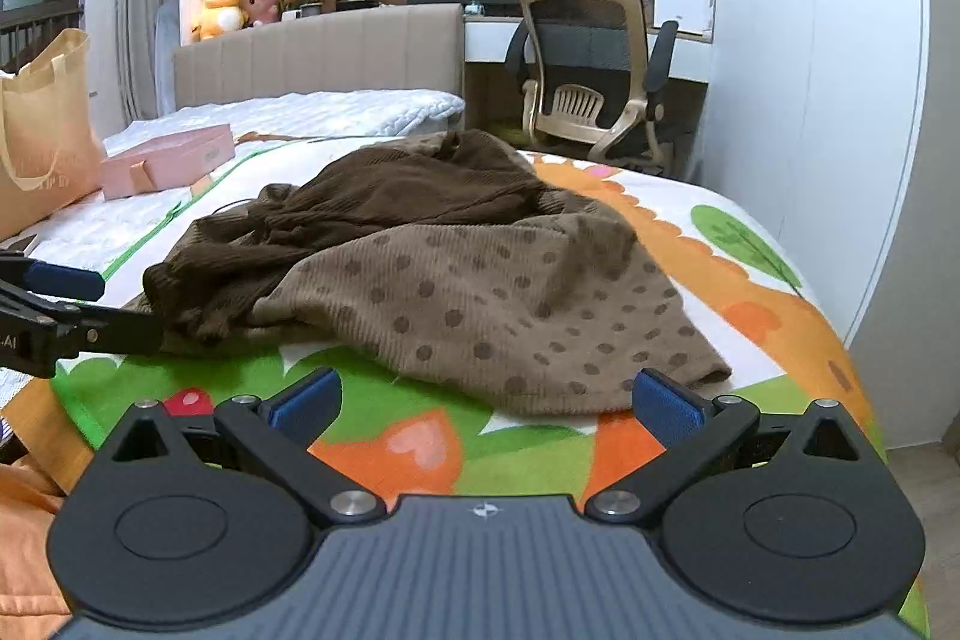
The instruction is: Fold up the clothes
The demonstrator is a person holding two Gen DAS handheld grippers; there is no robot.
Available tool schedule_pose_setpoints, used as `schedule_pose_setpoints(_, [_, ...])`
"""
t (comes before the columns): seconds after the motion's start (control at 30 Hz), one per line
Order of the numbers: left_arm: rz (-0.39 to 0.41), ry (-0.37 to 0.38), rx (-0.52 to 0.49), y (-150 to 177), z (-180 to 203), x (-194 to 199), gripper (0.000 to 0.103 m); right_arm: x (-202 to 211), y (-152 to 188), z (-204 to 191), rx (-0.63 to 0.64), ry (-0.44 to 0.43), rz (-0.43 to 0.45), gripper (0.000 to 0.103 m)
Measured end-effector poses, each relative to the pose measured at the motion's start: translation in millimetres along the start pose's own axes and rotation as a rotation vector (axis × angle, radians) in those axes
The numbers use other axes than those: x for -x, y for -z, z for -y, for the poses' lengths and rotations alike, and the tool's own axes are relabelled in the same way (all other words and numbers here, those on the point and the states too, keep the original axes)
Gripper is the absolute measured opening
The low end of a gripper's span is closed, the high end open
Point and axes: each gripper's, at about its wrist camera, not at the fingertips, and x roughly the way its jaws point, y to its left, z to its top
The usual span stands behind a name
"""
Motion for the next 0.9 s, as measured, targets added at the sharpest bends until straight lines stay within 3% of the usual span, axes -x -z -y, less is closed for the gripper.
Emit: schedule_pose_setpoints(0.9, [-0.031,-0.027,-0.008,0.3,1.4,-2.6,0.103,-1.3,1.8,-3.2,0.013,-0.016,-0.005,0.103])
